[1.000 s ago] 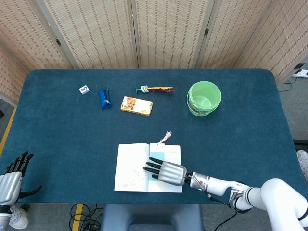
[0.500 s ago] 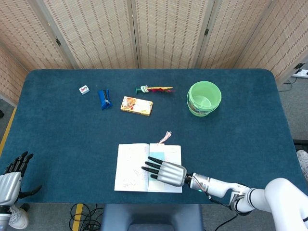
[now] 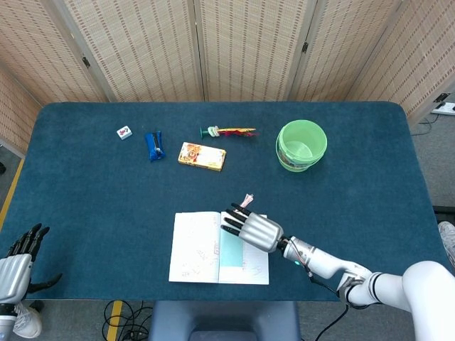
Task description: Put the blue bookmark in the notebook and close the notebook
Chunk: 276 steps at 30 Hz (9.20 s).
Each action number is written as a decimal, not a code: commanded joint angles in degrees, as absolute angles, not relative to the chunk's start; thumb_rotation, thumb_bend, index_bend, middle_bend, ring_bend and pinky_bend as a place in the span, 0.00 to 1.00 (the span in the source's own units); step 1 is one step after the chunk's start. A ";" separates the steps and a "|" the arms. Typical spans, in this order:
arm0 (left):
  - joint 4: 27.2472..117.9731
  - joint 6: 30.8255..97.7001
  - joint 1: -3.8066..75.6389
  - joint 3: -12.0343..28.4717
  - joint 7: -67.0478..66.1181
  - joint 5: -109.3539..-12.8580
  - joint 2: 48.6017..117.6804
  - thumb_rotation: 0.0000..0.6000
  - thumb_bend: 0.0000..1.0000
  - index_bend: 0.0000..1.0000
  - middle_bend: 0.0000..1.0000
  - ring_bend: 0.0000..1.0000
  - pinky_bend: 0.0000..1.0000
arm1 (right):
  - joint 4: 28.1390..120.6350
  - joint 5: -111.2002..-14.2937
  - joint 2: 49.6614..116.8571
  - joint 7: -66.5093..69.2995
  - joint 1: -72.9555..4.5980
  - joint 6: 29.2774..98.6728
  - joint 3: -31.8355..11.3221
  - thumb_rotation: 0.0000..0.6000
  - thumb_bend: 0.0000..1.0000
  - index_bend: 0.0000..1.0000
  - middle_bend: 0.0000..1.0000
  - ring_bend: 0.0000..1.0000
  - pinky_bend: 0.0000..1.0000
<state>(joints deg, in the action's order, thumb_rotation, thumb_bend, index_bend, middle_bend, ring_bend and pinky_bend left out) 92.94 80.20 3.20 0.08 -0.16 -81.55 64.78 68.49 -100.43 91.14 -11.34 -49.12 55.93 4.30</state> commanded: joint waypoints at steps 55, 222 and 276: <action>92.55 80.80 3.50 0.49 -0.08 -82.66 64.92 1.00 0.20 0.04 0.00 0.08 0.16 | 70.48 -92.97 88.64 -15.28 -48.56 54.65 0.06 1.00 0.59 0.07 0.18 0.00 0.00; 52.62 86.87 29.89 -8.90 7.62 -108.99 98.69 1.00 0.55 0.58 0.19 0.17 0.16 | 88.83 -92.86 67.43 -17.35 -18.20 76.48 -1.99 1.00 0.27 0.07 0.09 0.00 0.00; 74.27 75.47 37.85 -4.15 -12.18 -110.80 97.92 1.00 0.30 0.01 0.02 0.12 0.16 | 88.00 -93.98 66.51 -14.90 -15.39 80.56 -1.79 1.00 0.27 0.07 0.08 0.00 0.00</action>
